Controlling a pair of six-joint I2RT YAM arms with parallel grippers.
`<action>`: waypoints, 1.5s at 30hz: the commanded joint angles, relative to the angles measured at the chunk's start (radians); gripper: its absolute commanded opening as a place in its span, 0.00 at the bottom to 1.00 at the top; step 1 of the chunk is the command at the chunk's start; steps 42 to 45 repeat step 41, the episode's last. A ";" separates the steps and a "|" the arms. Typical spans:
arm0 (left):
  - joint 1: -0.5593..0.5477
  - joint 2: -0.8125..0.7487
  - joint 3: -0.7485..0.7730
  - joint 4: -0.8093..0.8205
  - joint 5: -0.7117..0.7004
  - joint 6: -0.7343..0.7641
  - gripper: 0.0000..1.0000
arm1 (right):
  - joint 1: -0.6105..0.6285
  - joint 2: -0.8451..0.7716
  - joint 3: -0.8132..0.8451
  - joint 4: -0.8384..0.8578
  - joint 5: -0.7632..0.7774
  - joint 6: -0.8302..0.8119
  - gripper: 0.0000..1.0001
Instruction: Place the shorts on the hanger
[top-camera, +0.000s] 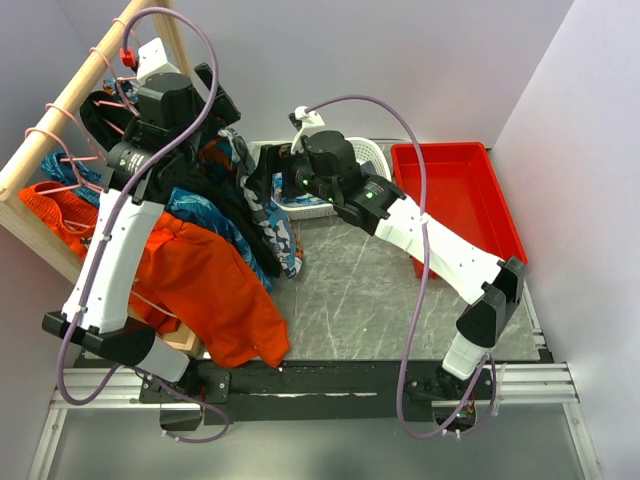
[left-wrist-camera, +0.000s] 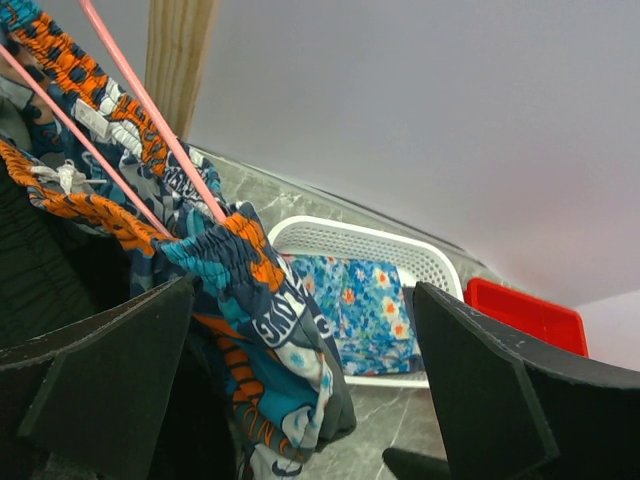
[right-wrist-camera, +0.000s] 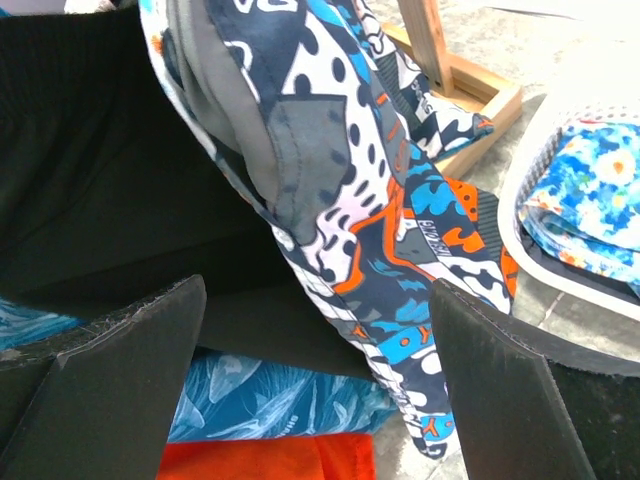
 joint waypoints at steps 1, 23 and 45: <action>-0.015 -0.048 0.012 -0.036 0.075 0.053 0.96 | 0.001 -0.106 -0.038 0.026 0.047 -0.020 1.00; -0.589 -0.148 -0.710 0.436 -0.003 0.002 0.97 | -0.002 -1.052 -0.800 -0.204 0.545 0.332 1.00; -0.706 -0.234 -1.028 0.736 0.023 0.021 0.97 | -0.002 -1.233 -0.996 -0.222 0.660 0.389 1.00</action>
